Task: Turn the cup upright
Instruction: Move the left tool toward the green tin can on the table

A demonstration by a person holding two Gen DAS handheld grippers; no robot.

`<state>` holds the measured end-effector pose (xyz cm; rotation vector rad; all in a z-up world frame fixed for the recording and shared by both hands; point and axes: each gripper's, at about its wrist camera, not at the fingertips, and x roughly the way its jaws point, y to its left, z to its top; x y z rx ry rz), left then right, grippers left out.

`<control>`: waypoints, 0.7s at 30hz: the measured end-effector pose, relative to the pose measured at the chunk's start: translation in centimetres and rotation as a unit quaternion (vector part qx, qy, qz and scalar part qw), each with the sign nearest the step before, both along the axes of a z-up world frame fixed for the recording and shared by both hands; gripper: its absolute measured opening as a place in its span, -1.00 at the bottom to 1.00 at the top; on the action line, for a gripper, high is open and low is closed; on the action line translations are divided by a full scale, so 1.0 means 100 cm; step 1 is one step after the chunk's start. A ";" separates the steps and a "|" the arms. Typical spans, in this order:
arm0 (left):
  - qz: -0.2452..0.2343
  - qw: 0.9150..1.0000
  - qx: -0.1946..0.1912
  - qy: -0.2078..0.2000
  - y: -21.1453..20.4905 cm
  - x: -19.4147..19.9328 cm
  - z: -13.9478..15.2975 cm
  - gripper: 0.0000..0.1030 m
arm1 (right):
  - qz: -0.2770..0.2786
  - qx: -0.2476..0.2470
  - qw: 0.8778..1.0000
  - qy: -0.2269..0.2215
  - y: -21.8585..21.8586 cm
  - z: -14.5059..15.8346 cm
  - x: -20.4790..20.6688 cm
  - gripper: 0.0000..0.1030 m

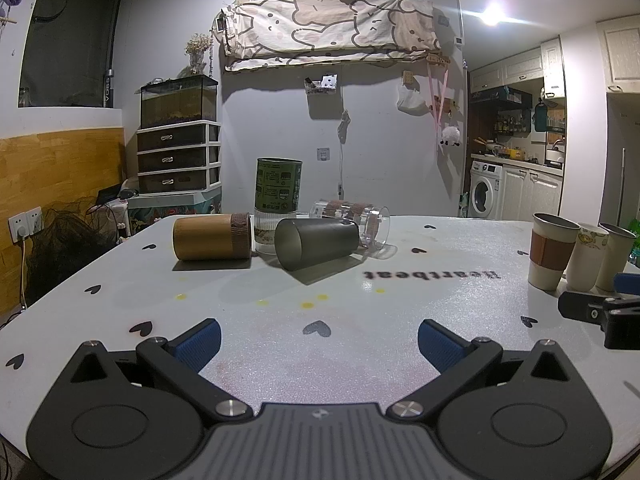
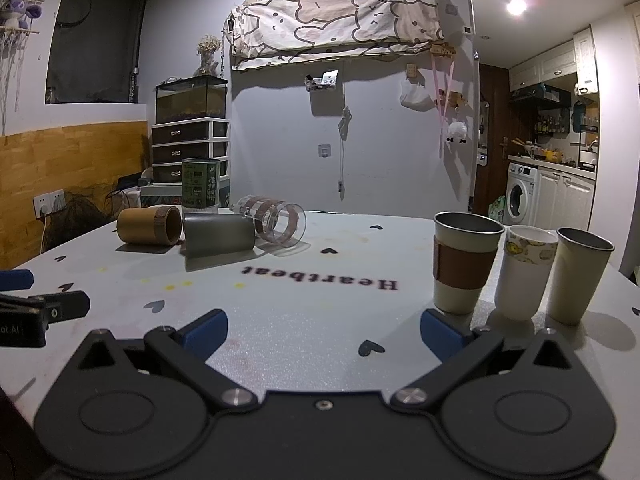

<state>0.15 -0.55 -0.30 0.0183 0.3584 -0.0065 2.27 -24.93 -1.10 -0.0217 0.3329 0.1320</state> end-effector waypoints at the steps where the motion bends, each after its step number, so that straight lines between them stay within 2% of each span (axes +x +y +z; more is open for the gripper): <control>1: 0.000 1.000 0.000 0.000 0.000 0.000 0.000 1.00 | 0.000 0.000 1.000 0.000 0.000 0.000 0.000 1.00; 21: 0.000 1.000 0.000 0.000 0.000 -0.001 0.000 1.00 | -0.003 -0.001 1.000 0.000 -0.005 0.000 0.000 1.00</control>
